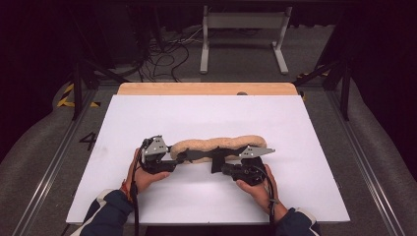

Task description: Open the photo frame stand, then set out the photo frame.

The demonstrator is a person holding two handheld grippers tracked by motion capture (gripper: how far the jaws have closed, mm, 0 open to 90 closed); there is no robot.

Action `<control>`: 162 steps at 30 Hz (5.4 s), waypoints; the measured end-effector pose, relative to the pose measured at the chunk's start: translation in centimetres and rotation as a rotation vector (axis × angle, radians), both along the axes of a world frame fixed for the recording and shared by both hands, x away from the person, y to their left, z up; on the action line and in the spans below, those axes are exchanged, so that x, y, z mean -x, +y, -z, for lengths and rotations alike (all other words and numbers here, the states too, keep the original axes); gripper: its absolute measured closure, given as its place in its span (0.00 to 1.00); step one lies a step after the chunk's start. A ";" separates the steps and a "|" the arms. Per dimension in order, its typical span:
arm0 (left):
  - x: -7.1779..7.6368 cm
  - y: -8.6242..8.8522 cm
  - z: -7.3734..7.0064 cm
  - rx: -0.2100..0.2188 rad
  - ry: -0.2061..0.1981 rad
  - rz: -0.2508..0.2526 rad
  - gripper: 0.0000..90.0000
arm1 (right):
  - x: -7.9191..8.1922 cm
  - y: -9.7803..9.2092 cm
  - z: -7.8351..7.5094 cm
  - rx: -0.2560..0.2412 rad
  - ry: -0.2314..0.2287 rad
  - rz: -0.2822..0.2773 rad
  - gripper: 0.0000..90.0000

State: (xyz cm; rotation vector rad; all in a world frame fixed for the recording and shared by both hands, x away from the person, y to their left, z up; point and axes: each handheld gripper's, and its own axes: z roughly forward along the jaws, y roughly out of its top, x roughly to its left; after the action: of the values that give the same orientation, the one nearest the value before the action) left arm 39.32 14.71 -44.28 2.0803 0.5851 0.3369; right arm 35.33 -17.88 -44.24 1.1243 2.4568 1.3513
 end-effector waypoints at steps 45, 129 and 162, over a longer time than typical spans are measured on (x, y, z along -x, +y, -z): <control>1.9 0.3 -2.0 0.011 -0.070 0.084 0.35 | 2.8 -7.8 -2.9 0.085 -0.190 0.084 0.85; 7.1 -1.3 -2.4 -0.058 -0.107 0.236 0.72 | -4.4 -6.3 -2.9 0.084 -0.173 0.265 1.00; 8.6 -5.6 -2.1 -0.024 -0.056 0.374 0.70 | -7.0 -2.0 -4.0 0.118 -0.164 0.209 1.00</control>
State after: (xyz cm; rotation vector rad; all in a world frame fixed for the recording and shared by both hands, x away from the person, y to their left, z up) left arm 30.73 9.15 -42.13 2.1422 0.1518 0.1850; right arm 42.33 -19.90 -40.27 1.1555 2.2039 1.1725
